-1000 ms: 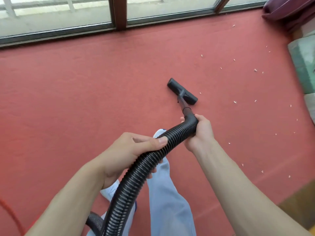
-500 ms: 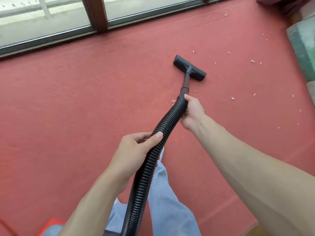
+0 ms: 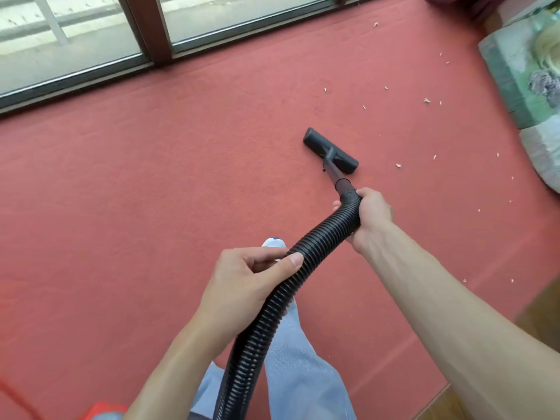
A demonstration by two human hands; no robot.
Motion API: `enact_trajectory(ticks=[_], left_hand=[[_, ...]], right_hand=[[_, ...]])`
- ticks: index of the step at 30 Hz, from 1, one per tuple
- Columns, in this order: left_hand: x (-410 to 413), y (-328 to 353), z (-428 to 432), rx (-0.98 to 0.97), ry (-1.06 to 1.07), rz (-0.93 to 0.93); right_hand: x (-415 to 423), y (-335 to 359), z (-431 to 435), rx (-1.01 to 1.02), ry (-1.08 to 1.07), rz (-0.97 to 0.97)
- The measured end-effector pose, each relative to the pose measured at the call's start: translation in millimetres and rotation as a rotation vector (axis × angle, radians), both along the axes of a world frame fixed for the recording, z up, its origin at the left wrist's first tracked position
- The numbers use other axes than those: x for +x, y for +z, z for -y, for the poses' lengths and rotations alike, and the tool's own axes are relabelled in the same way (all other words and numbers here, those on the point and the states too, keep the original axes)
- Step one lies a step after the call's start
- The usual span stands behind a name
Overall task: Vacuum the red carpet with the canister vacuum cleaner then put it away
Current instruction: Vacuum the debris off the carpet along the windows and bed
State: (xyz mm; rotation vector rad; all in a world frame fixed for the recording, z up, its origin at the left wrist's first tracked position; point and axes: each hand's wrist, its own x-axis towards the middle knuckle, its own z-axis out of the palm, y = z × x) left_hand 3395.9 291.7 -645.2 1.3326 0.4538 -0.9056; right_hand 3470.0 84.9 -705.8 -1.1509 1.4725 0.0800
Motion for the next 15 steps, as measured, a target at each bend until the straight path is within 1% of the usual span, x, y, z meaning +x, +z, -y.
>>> enact_trajectory(ticks=[5,10,15], left_hand=[[-20,18,-42,-0.028,0.013,-0.032],[-25,35,-74,-0.043,-0.087,-0.056],[-21,41,-68,-0.091,-0.15,-0.094]], right_hand=[[-46,13,-24,-0.002,0.094,-0.121],[-75,16,-40,0.024,0.157,-0.123],[-69,26,-29,0.009,0.288,-0.109]])
